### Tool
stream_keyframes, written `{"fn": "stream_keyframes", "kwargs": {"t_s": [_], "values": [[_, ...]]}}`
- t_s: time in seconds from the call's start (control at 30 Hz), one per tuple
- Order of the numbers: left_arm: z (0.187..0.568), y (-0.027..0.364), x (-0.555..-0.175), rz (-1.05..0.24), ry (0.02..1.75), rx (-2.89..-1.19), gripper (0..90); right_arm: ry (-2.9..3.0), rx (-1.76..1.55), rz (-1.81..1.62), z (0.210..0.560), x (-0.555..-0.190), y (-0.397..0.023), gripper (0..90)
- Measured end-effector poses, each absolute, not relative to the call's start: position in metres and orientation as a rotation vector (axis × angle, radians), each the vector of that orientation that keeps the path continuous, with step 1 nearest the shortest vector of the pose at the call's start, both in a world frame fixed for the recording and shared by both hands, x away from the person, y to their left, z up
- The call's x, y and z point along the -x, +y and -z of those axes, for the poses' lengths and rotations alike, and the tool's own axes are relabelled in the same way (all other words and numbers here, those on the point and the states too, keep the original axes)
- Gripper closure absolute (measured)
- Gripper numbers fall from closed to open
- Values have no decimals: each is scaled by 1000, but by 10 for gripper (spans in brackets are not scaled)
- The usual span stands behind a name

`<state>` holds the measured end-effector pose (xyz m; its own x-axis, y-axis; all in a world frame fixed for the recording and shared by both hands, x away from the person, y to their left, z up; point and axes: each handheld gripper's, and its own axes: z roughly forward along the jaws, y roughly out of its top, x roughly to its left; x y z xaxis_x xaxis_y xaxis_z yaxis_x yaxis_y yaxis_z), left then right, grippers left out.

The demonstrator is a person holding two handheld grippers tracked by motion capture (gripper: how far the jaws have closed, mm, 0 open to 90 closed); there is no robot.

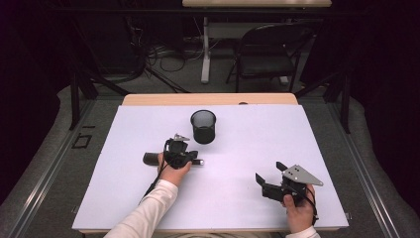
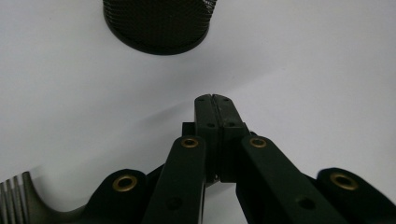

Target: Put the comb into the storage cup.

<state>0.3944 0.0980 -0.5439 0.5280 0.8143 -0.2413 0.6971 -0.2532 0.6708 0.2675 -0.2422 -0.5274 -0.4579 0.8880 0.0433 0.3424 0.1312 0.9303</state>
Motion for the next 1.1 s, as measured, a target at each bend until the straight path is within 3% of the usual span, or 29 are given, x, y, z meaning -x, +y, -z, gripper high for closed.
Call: {"fn": "stream_keyframes", "kwargs": {"t_s": [1.1], "values": [[550,92,-380,-168,1179,-2102,900,1881,-1197,-1321,528,-268,-243,151]]}}
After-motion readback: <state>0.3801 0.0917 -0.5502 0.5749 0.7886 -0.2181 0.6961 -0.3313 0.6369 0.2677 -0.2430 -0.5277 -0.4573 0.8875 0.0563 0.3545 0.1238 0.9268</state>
